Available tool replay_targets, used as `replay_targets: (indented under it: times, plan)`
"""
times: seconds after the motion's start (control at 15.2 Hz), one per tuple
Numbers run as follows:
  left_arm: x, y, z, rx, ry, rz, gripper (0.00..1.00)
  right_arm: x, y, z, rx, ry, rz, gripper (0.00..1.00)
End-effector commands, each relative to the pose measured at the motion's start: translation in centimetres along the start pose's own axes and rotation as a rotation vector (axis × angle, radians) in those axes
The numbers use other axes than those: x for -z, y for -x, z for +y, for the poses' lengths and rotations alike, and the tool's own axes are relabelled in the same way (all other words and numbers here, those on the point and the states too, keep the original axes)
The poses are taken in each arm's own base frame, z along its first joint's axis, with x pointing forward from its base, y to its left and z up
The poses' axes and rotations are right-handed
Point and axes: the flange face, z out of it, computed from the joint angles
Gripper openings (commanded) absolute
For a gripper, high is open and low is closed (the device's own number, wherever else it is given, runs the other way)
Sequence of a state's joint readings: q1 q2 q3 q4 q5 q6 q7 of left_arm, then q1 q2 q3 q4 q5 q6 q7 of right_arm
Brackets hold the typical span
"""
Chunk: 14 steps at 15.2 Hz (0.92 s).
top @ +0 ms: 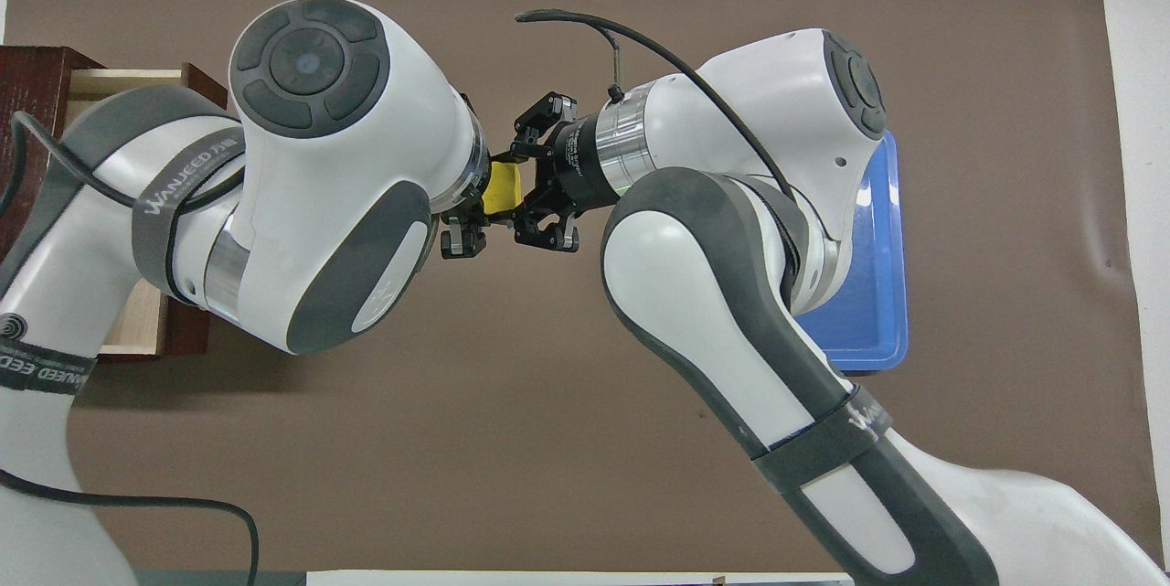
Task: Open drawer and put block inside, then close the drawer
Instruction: 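Grasp the cube with the left gripper and open the right gripper, then lower the cube into the drawer with the left gripper while the right gripper retracts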
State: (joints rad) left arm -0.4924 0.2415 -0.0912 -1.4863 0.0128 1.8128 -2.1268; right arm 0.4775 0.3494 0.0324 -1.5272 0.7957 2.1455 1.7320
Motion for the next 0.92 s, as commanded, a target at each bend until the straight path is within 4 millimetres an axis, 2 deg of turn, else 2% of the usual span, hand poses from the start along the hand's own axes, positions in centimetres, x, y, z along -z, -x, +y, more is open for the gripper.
replay_targets:
  times: [0.0, 0.07, 0.46, 0.59, 0.66, 0.86]
  plan:
    - [0.0, 0.2, 0.8, 0.034, -0.004, -0.019, 0.0, 0.6, 0.7, -0.3, -0.034, -0.006, -0.04, 0.07]
    - [0.0, 0.2, 0.8, 0.034, -0.002, -0.019, 0.0, 0.2, 1.0, 0.0, -0.03, -0.001, -0.032, 0.99]
    - [0.0, -0.3, 1.1, 0.039, -0.001, -0.014, 0.0, 0.7, 0.4, -0.5, -0.043, -0.007, -0.037, 1.0]
    - [0.0, -0.4, 1.1, 0.032, 0.0, -0.011, 0.0, 1.8, 0.2, -0.9, -0.04, -0.01, -0.031, 1.0]
    - [0.0, -0.8, 1.3, 0.036, 0.0, -0.008, 0.0, 3.3, -1.0, -2.0, -0.058, -0.021, -0.027, 1.0]
    - [0.5, -2.9, 2.3, 0.058, 0.008, -0.002, 0.0, 10.1, -6.2, -4.9, -0.101, -0.053, 0.023, 1.0]
